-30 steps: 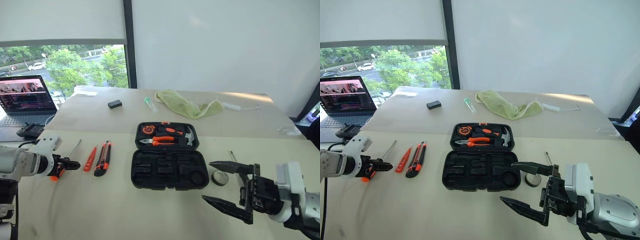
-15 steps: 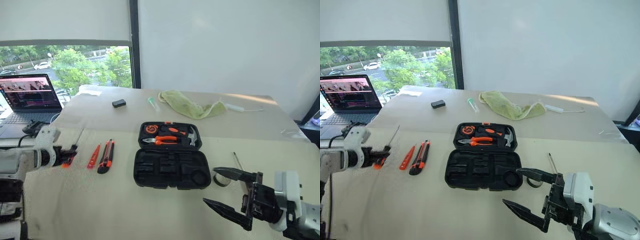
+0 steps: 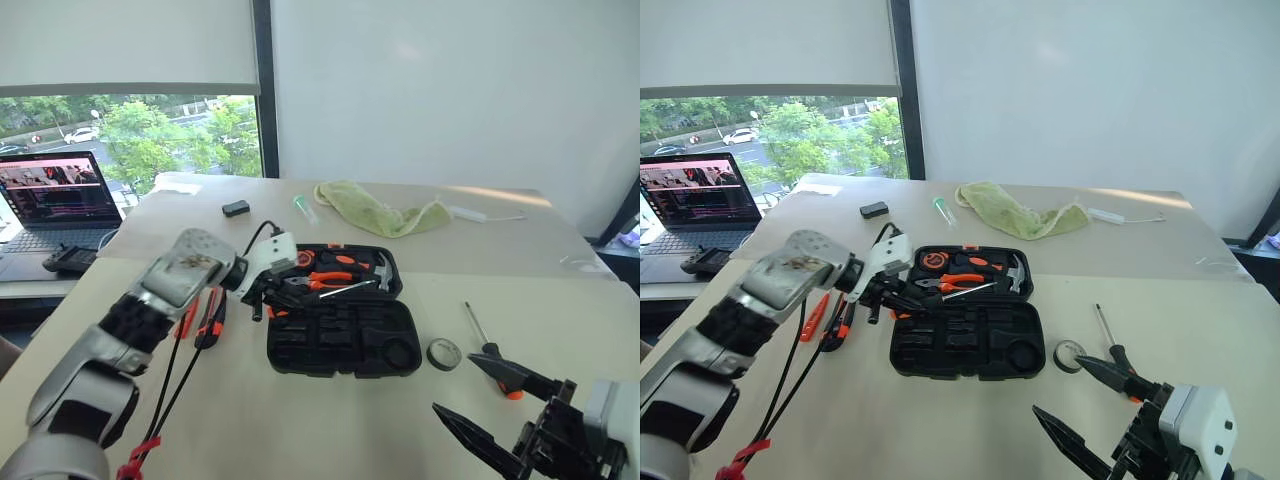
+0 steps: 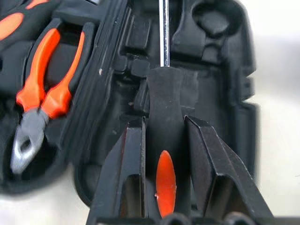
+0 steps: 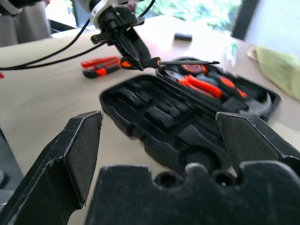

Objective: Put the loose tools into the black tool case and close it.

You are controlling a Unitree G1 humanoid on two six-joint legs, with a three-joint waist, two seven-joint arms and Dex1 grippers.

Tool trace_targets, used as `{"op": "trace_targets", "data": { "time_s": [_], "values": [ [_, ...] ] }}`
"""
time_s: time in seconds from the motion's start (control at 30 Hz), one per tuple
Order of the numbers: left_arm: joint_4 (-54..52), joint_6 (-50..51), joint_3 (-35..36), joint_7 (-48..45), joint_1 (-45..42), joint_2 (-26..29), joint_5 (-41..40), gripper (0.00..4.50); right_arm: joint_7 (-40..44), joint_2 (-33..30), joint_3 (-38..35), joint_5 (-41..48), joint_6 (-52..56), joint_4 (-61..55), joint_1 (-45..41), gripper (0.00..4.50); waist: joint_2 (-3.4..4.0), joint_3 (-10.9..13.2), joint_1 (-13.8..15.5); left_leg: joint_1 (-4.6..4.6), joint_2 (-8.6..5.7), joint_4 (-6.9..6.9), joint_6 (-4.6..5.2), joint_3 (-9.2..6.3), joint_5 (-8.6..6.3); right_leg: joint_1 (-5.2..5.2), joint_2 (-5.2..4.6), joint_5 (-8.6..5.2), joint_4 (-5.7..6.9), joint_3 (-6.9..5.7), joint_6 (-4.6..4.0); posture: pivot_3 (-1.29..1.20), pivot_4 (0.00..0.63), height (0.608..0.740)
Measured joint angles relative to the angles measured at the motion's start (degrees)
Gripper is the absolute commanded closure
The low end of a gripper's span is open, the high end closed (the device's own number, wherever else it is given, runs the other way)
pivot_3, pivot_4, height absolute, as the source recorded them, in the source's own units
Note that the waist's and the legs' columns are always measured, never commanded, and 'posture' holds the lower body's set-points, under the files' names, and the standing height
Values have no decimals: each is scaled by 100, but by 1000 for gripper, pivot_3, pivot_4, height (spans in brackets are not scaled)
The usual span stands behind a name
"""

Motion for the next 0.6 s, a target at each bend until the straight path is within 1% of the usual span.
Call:
{"op": "trace_targets", "data": {
  "time_s": [0.07,0.1,0.13,0.23,0.43,0.6],
  "values": [
    [459,-228,-165,-49,-209,-258,287,3717,-93,1,-115,47,2,-11,294,0,0,0,-2,-3,6,1,10,0,-6,-2,-6,-3,-3,4,4,0,150,740],
    [637,-320,-227,-70,-238,-352,399,3717,-142,-6,-139,86,2,-11,385,0,-2,1,-50,-6,5,2,16,2,-10,-7,-12,-5,-4,9,8,0,150,740],
    [991,-544,-343,-158,-325,-566,580,3717,-176,-27,-186,125,-49,-30,691,0,-1,1,-67,-10,-3,3,25,0,-15,-7,-26,-13,2,4,22,0,150,740],
    [1519,-1064,-472,-355,-367,-696,964,3717,-186,-50,-302,123,-237,-31,1138,0,-3,2,-91,-16,-3,4,33,1,-20,-11,-27,-15,-5,5,25,0,150,740],
    [2058,-1463,-522,-394,-417,-1045,1500,3717,-416,-184,-306,131,-544,-43,1258,0,-4,3,-63,-38,-7,46,61,-4,-37,-11,-44,-15,-5,-6,45,0,150,740],
    [2378,-1613,-454,-367,-532,-1275,1777,3717,-713,-477,-127,168,-759,-48,1263,0,-4,3,-35,-34,-14,58,70,-4,-42,0,-55,-12,-5,-4,56,0,150,740]
  ]
}}
